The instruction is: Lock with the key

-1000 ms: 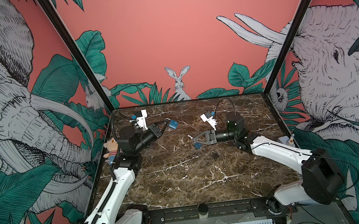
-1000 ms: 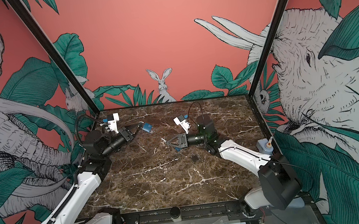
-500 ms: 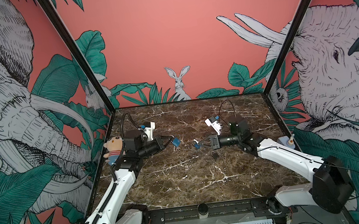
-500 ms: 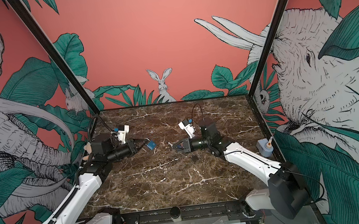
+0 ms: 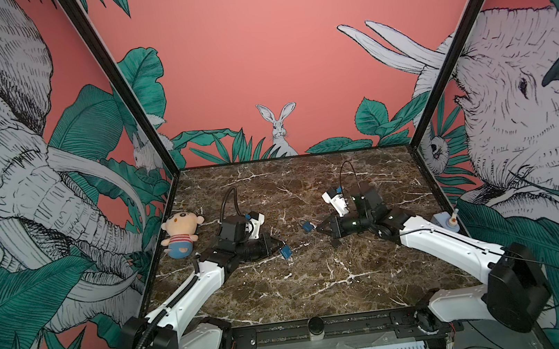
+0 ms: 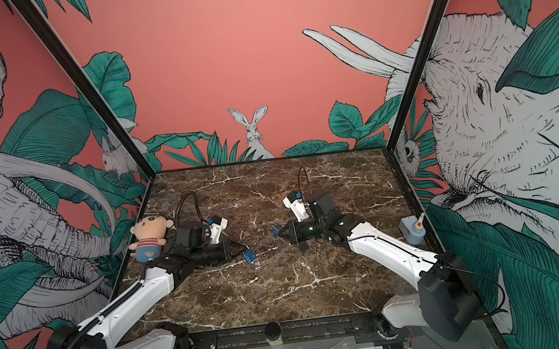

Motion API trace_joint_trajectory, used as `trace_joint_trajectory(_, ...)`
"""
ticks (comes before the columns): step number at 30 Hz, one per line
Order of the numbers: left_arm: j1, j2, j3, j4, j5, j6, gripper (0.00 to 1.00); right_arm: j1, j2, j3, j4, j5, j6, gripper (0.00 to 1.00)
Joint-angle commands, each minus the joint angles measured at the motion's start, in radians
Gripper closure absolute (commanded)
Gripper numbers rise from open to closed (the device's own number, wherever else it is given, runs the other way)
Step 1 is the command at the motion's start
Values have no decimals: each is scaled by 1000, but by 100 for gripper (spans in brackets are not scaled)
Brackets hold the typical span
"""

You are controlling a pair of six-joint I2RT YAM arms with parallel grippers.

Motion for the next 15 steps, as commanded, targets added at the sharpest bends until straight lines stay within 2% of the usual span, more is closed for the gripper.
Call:
trace_joint_trajectory(1, -23, 33, -21, 111, -47, -8, 100, 31, 4, -2, -12, 78, -33, 100)
trace_joint_trajectory(15, -90, 229, -98, 372, -127, -118, 100, 84, 51, -52, 77, 139, 27, 100)
